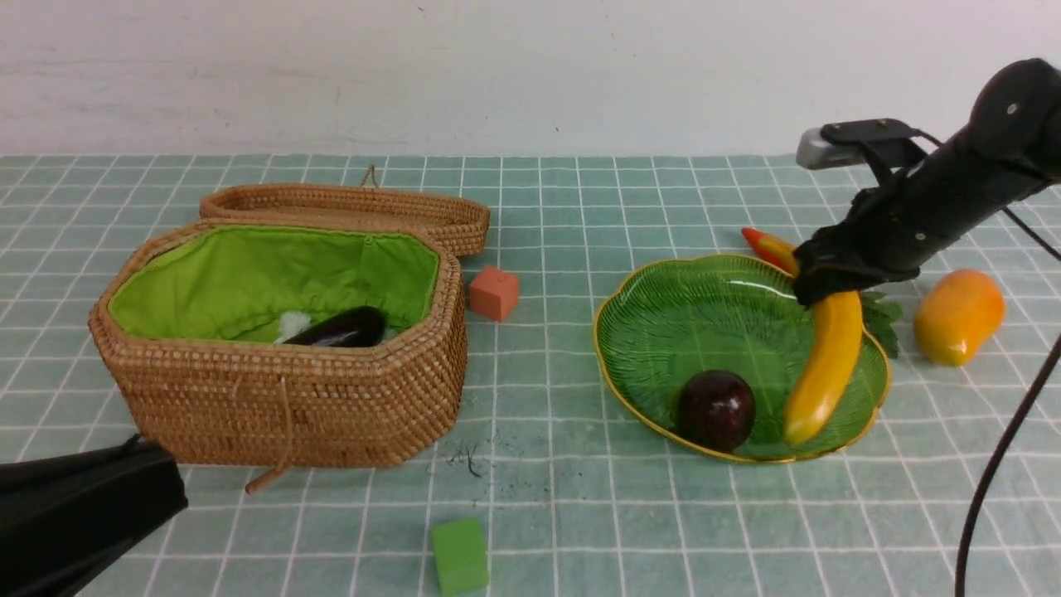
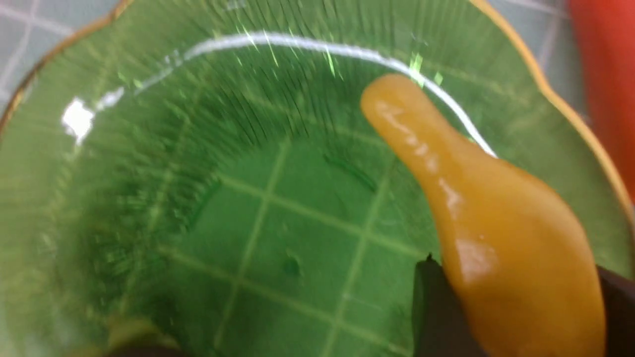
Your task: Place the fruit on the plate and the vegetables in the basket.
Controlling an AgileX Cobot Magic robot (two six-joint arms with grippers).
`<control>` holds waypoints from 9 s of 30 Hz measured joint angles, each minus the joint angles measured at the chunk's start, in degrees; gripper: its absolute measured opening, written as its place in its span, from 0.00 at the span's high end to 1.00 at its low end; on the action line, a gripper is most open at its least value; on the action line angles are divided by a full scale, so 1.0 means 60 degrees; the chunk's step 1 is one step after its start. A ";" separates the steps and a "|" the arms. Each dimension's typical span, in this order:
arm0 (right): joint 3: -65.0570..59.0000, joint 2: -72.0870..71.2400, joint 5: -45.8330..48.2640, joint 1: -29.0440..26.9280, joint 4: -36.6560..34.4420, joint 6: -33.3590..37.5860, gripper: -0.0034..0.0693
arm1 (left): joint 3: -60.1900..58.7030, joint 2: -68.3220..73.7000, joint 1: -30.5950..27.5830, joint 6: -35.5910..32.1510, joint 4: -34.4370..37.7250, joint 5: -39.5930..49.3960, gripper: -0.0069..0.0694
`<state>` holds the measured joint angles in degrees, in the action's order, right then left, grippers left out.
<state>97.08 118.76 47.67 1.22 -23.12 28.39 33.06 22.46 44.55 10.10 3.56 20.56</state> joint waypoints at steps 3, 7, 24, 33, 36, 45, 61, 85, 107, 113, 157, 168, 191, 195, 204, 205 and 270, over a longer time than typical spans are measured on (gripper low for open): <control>0.0045 0.0136 0.0230 0.0000 -0.0054 0.0000 0.45 | 0.0000 0.0010 0.0000 0.0027 0.0000 0.0000 0.93; 0.0074 0.0060 0.0603 0.0000 -0.0040 -0.0060 0.26 | 0.0000 0.0010 0.0000 0.0027 -0.0093 0.0000 0.93; 0.0807 0.0340 0.0694 -0.1861 0.3402 -0.7154 0.16 | 0.0000 0.0010 0.0000 0.0027 -0.0864 0.0000 0.93; 0.2147 0.2209 0.0433 -0.1988 0.2819 -0.6992 0.12 | 0.0000 0.0010 0.0000 0.0027 -0.0997 0.0000 0.93; 0.2404 0.2414 0.0440 -0.1988 0.2816 -0.6736 0.20 | 0.0000 0.0010 0.0000 0.0027 -0.1002 0.0000 0.93; 0.2511 0.2313 0.1017 -0.1993 0.2716 -0.5316 0.25 | 0.0000 0.0010 0.0000 0.0027 -0.1009 0.0192 0.92; 0.0078 -0.1953 0.1577 0.0781 0.1198 -0.3159 0.25 | 0.0000 0.0010 0.0000 0.1695 -0.2665 0.0363 0.92; -0.0328 -0.0190 -0.0895 0.2470 0.0835 -0.2042 0.25 | 0.0000 0.0010 0.0000 0.1790 -0.2913 0.0795 0.92; 0.1663 -0.0504 0.1004 0.1430 0.1489 -0.2246 0.12 | 0.0000 0.0010 0.0000 0.1798 -0.2896 0.0491 0.92; 0.3598 0.0716 0.1634 -0.0110 0.0972 -0.0940 0.26 | 0.0000 0.0010 0.0000 0.2355 -0.2919 0.0325 0.92; 0.5778 0.2832 0.2906 -0.0559 0.0794 -0.0365 0.52 | 0.0000 0.0210 0.0000 0.3034 -0.3353 0.1448 0.91; 0.5882 0.0541 0.2324 0.3779 -0.5829 0.4548 0.52 | 0.0020 0.0210 0.0000 0.6097 -0.6913 0.3187 0.91; 0.5776 0.0656 0.2100 0.6125 -0.1806 -0.0151 0.16 | 0.0020 0.0201 0.0000 0.6723 -0.7295 0.2785 0.91; 0.5763 -0.0417 0.3731 0.5680 -0.0283 -0.2194 0.40 | 0.0020 0.0201 0.0000 0.6110 -0.6881 0.2001 0.91; 0.2995 -0.4022 0.4007 0.5591 0.2346 -0.3985 0.97 | -0.0598 -0.1191 0.0011 0.4290 -0.4187 0.0837 0.91; 0.1647 -0.5139 0.4019 0.5591 0.2735 -0.4368 0.97 | -0.0970 -0.1735 0.0011 0.4186 -0.3937 0.0608 0.91; -1.6317 -1.9898 -0.4149 -0.0005 0.2905 -0.5252 0.97 | -0.3141 -0.3896 0.0019 0.4302 -0.3707 0.2091 0.84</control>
<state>-0.82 -0.63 22.78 1.19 -5.69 -3.12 14.21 -0.92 44.66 35.91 -18.68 33.11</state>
